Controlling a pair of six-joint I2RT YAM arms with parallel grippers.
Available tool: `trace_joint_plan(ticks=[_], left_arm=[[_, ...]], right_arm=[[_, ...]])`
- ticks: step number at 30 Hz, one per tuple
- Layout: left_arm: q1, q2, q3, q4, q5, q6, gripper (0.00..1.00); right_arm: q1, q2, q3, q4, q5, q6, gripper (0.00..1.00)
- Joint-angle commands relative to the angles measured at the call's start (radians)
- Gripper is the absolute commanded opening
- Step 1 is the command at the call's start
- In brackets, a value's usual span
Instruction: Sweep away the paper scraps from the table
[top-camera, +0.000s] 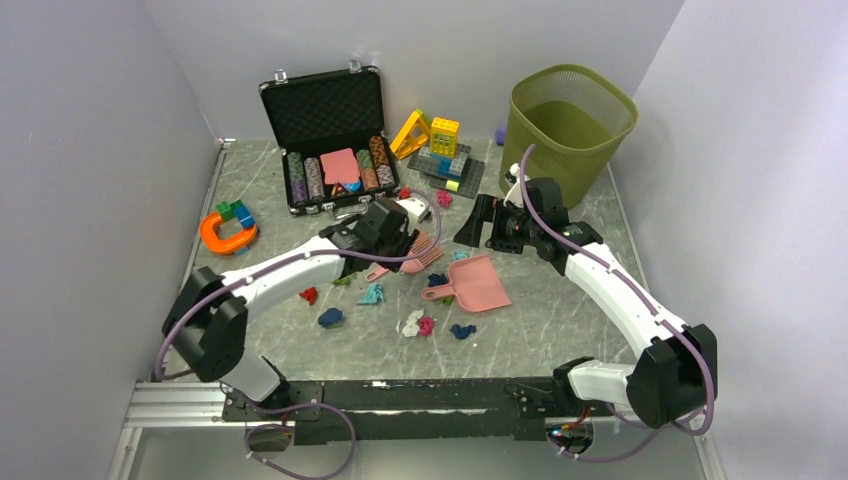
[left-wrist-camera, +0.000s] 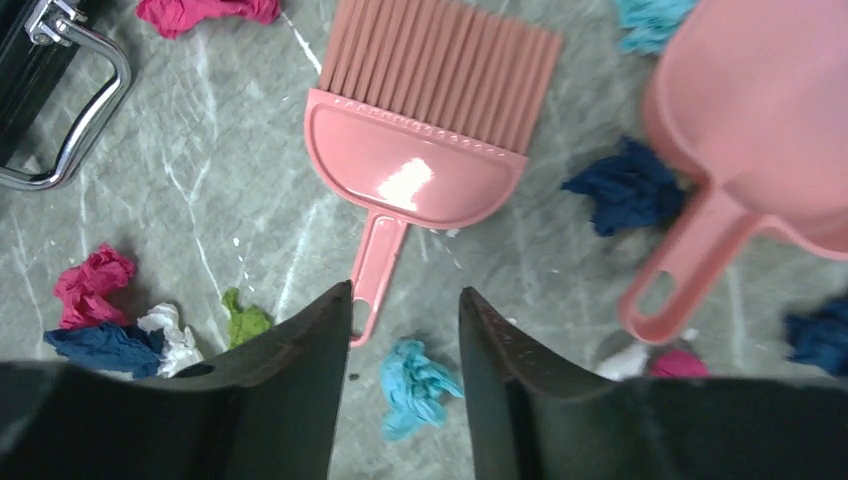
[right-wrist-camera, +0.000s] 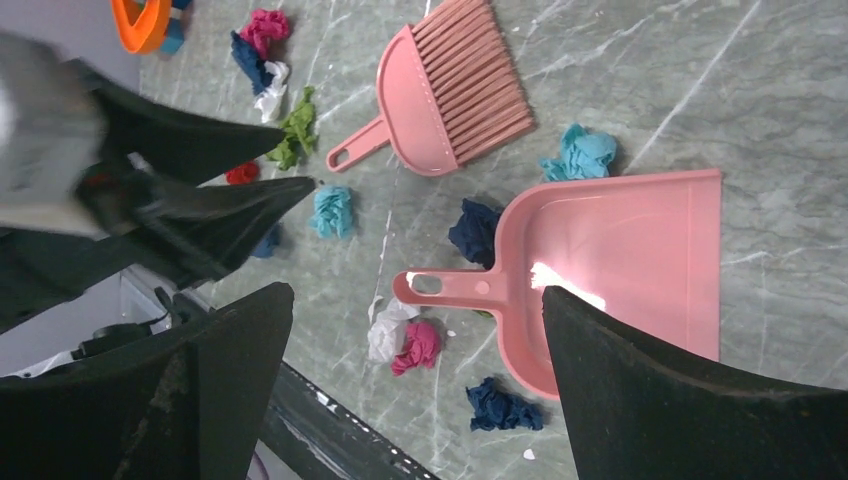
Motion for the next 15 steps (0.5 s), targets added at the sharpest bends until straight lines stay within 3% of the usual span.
trace_joint_plan(ticks=[1, 6, 15], left_arm=[[-0.001, 0.115, 0.011, 0.051, -0.116, 0.062, 0.51], [0.016, 0.201, 0.024, 0.069, -0.096, 0.084, 0.63], [0.142, 0.261, 0.016, 0.092, 0.136, 0.071, 0.60]], right_arm=[[-0.005, -0.030, 0.000, 0.052, -0.039, 0.007, 1.00], [-0.014, -0.059, -0.007, 0.021, -0.028, -0.003, 1.00], [-0.026, -0.079, -0.039, 0.029, -0.037, 0.009, 1.00]])
